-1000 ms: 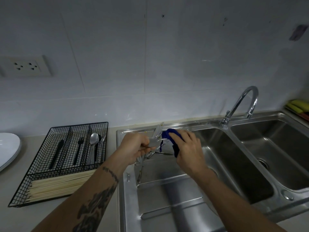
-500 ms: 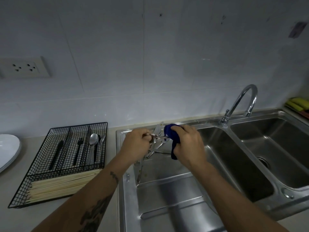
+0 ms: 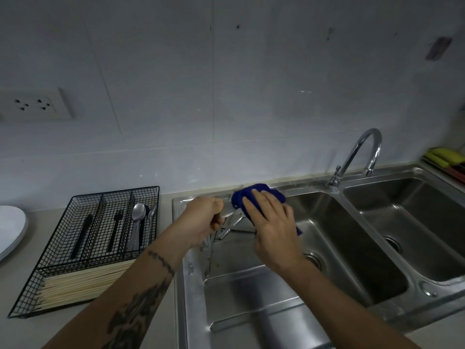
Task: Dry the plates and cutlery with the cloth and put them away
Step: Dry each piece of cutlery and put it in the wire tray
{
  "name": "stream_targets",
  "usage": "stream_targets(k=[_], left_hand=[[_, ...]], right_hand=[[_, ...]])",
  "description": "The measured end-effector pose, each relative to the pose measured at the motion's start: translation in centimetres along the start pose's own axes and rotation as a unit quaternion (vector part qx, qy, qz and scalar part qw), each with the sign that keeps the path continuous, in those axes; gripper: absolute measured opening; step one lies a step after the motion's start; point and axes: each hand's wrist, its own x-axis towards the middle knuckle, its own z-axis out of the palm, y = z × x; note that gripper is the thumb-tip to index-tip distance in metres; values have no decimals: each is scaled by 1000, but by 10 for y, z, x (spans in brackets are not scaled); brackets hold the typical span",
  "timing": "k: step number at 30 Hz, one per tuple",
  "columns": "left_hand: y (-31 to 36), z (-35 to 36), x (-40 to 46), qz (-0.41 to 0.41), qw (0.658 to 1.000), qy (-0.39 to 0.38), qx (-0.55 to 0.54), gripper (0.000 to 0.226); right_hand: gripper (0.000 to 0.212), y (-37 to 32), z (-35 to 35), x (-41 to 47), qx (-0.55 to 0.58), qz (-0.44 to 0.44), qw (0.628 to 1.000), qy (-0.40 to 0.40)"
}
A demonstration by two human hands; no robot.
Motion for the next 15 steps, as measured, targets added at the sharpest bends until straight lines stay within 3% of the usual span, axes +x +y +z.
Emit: stream_targets(k=[2,5,7,12,15], left_hand=[[2,0,0,-8,1000,-10,-17,20],[-4,-11,1,-18,1000,-16,-18,21],[-9,-19,3,-23,1000,-12,-9,18],[-9,-22,4,14,1000,4,14,19],[-10,-25,3,16,1000,8,10,21]], right_hand=[[76,6,-3,2,-16,-26,1000,-7],[85,24,0,3,-16,26,999,-19],[80,21,2,4,-11,44,999,-9],[73,-15,6,7,2,-69,998,5],[71,3,10,10,1,-36,999,-11]])
